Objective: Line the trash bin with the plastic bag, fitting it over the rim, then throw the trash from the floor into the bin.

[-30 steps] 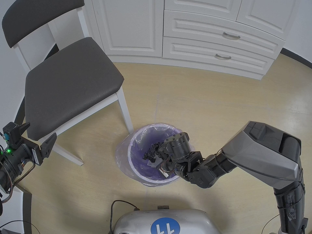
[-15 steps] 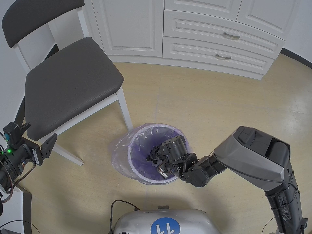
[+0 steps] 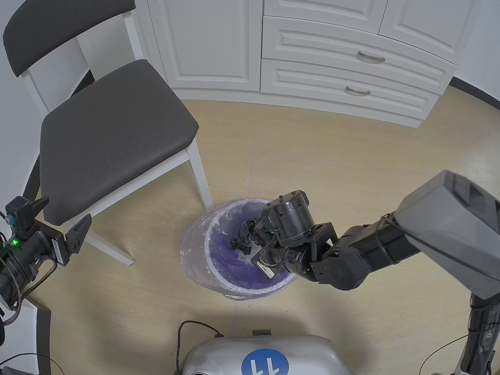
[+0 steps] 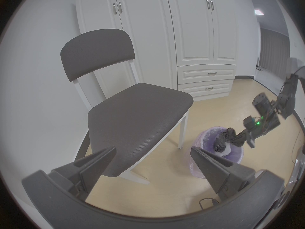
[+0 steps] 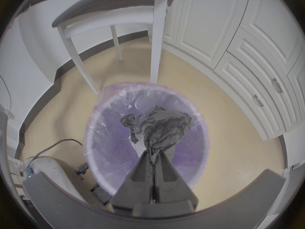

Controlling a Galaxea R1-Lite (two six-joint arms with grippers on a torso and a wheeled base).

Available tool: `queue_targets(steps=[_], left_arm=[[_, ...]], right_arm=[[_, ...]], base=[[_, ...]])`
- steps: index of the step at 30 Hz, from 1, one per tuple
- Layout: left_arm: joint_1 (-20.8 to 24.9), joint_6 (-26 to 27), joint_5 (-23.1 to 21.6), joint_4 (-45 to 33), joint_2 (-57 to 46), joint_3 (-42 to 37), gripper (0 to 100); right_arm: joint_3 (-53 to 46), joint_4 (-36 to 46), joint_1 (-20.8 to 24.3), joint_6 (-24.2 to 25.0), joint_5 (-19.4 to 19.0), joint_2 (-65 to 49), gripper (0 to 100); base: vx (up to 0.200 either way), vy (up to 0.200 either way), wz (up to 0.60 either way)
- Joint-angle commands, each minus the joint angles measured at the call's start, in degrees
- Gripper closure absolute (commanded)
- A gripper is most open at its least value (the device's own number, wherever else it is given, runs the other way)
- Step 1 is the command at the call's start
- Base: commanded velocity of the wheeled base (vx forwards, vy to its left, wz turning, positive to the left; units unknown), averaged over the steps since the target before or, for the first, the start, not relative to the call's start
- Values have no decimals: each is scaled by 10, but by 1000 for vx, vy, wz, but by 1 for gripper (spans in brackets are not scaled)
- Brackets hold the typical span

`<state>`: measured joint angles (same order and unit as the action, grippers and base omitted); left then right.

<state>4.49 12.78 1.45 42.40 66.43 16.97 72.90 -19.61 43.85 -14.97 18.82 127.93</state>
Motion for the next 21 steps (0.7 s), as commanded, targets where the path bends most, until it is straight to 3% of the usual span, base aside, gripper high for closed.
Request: queue_targets(steps=[1, 11, 13, 18, 21], left_arm=[[0, 1, 0, 1, -3, -2, 0], [30, 12, -5, -7, 15, -25, 0], [50, 8, -22, -1, 58, -33, 0], [49, -6, -31, 9, 110, -36, 0], [62, -6, -100, 4, 124, -65, 0]], right_arm=[[-37, 25, 25, 0, 3, -105, 100], [-62, 24, 39, 13, 3, -105, 100], [-62, 23, 39, 24, 3, -93, 100], [-58, 23, 39, 35, 3, -93, 100], [-56, 23, 39, 34, 3, -93, 100]], base=[[0, 0, 0], [0, 0, 0], [0, 0, 0], [0, 0, 0], [0, 0, 0]])
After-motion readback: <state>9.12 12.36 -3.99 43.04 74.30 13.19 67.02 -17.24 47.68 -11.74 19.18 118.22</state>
